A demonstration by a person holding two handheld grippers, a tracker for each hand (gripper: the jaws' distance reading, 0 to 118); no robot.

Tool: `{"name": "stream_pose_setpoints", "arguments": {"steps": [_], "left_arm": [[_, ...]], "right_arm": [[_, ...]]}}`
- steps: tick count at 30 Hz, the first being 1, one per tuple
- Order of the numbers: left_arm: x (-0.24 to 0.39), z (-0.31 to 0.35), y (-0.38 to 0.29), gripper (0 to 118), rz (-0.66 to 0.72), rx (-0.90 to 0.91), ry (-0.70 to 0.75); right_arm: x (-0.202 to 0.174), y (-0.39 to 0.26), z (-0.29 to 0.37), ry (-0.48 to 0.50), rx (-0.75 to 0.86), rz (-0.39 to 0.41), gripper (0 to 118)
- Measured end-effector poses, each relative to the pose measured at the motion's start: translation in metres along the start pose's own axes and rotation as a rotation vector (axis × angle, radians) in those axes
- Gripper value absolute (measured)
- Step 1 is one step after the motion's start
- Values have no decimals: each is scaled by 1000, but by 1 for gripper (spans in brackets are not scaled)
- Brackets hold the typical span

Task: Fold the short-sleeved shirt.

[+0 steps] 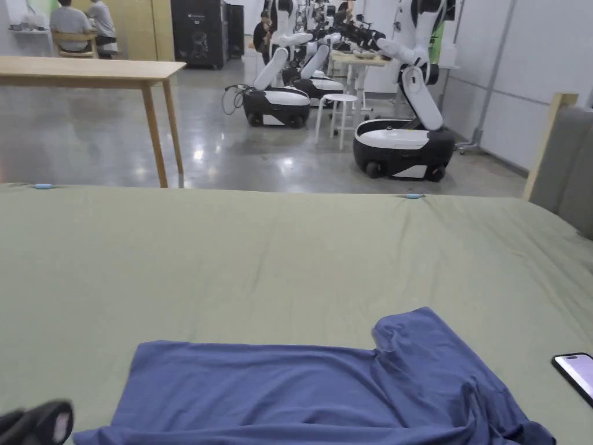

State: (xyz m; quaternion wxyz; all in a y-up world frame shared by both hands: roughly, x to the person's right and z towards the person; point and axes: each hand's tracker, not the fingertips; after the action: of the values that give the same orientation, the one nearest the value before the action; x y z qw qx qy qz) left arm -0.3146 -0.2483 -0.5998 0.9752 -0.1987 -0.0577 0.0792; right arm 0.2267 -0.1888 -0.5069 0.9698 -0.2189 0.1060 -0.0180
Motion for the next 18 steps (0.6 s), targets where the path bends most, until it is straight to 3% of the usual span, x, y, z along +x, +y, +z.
{"name": "stream_pose_setpoints", "arguments": {"steps": [4, 5, 6, 7, 8, 9, 10, 14, 18], "left_arm": [[-29, -78, 34, 0, -21, -40, 3], [-32, -95, 40, 12, -10, -49, 7], [-41, -114, 43, 40, 35, -93, -14], [-48, -137, 44, 84, 70, -151, -33], [-54, -156, 42, 118, 73, -228, -36], [-54, -168, 28, 116, 146, -289, -37], [-54, -191, 39, 116, 51, -243, -52], [-99, -257, 7, 116, 161, -407, -78], [-105, -286, -11, 115, 57, -453, 28]], "right_arm": [[-8, 3, 2, 24, 12, 1, 0], [-9, 2, 2, 23, 12, 2, 0], [-10, 2, 3, 19, 14, 3, 0], [-9, 2, 3, 16, 10, -1, 0], [-9, 1, 3, 15, 6, -7, 0], [-9, 0, 2, 12, 1, -14, 0], [-8, -1, 0, 10, -3, -19, 0], [-7, -1, -4, 6, -21, -26, 0], [-6, -1, -3, 0, -31, -34, 0]]}}
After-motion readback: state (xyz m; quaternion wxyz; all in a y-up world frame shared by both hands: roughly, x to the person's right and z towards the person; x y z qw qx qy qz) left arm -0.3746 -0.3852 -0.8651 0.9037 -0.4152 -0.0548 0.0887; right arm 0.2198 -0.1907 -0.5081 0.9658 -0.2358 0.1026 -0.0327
